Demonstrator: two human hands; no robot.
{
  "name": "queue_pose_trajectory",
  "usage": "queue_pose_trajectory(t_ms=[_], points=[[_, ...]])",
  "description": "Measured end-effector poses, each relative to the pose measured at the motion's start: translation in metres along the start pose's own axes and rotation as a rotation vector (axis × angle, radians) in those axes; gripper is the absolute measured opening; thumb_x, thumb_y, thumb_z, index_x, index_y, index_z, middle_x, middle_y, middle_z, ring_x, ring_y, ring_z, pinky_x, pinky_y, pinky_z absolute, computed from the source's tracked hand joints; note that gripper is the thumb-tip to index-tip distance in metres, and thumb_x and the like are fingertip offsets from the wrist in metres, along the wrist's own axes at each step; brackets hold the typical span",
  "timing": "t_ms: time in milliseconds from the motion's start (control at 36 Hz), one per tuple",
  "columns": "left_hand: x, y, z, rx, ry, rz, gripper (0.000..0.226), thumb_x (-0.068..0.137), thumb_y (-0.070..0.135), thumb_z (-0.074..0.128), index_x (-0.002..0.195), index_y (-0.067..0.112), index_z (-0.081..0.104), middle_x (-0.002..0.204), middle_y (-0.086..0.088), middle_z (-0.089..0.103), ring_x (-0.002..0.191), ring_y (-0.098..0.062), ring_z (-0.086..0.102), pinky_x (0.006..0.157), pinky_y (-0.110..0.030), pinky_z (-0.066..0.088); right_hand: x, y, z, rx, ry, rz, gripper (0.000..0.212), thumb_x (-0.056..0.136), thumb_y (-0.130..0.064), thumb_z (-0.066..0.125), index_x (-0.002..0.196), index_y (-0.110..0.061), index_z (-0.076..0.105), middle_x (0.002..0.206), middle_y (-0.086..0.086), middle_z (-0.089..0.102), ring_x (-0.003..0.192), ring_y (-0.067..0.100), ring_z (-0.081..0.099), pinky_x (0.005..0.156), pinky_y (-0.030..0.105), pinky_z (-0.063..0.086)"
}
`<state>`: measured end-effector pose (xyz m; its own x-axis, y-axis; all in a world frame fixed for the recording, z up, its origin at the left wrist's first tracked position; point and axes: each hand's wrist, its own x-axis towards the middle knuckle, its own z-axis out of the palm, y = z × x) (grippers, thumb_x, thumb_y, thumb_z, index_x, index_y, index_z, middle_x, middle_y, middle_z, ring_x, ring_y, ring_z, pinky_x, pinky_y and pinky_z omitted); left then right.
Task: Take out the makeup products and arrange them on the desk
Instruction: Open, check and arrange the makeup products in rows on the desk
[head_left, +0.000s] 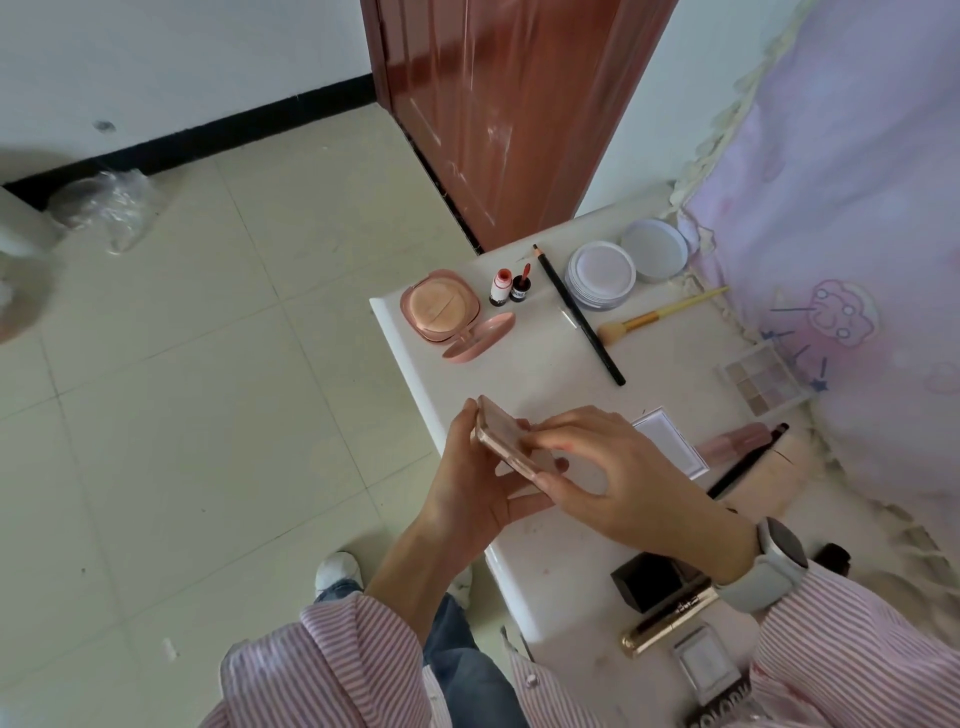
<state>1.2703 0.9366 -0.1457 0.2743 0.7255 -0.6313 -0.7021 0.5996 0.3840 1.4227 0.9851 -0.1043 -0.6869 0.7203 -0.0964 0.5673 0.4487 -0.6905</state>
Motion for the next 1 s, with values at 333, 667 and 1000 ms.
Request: queue_pose_trajectory(t_ms=[333, 667, 1000], points=[[0.0, -0.001, 0.003, 0.103, 0.019, 0.064, 0.036, 0.087, 0.049, 0.045, 0.103, 0.02, 0.06, 0.092, -0.013, 0.068, 0.093, -0.033, 0.067, 0.077, -0.046, 0.054, 0.0, -0.001, 0.001, 0.011, -0.074, 0.1, 0.037, 0.081, -0.04, 0.043, 0.107, -0.02, 0.06, 0.097, -0.01, 0.061, 0.086, 0.006, 0.06, 0.076, 0.025, 0.053], [0.001, 0.01, -0.009, 0.101, 0.036, -0.132, 0.052, 0.091, 0.052, 0.033, 0.119, 0.016, 0.058, 0.115, -0.023, 0.062, 0.098, -0.037, 0.061, 0.08, -0.049, 0.052, 0.005, 0.023, -0.016, 0.011, 0.136, 0.287, 0.019, 0.089, -0.012, 0.048, 0.094, -0.01, 0.066, 0.078, 0.005, 0.07, 0.065, 0.02, 0.065, 0.065, 0.039, 0.054], [-0.001, 0.006, 0.003, 0.906, 0.589, 0.46, 0.011, 0.091, 0.025, 0.047, 0.096, 0.025, 0.057, 0.09, 0.009, 0.058, 0.098, -0.018, 0.055, 0.082, -0.035, 0.048, 0.035, 0.036, -0.028, 0.239, 0.22, 0.481, 0.017, 0.095, -0.014, 0.047, 0.093, -0.012, 0.064, 0.076, -0.008, 0.067, 0.054, -0.002, 0.059, 0.055, 0.01, 0.047]])
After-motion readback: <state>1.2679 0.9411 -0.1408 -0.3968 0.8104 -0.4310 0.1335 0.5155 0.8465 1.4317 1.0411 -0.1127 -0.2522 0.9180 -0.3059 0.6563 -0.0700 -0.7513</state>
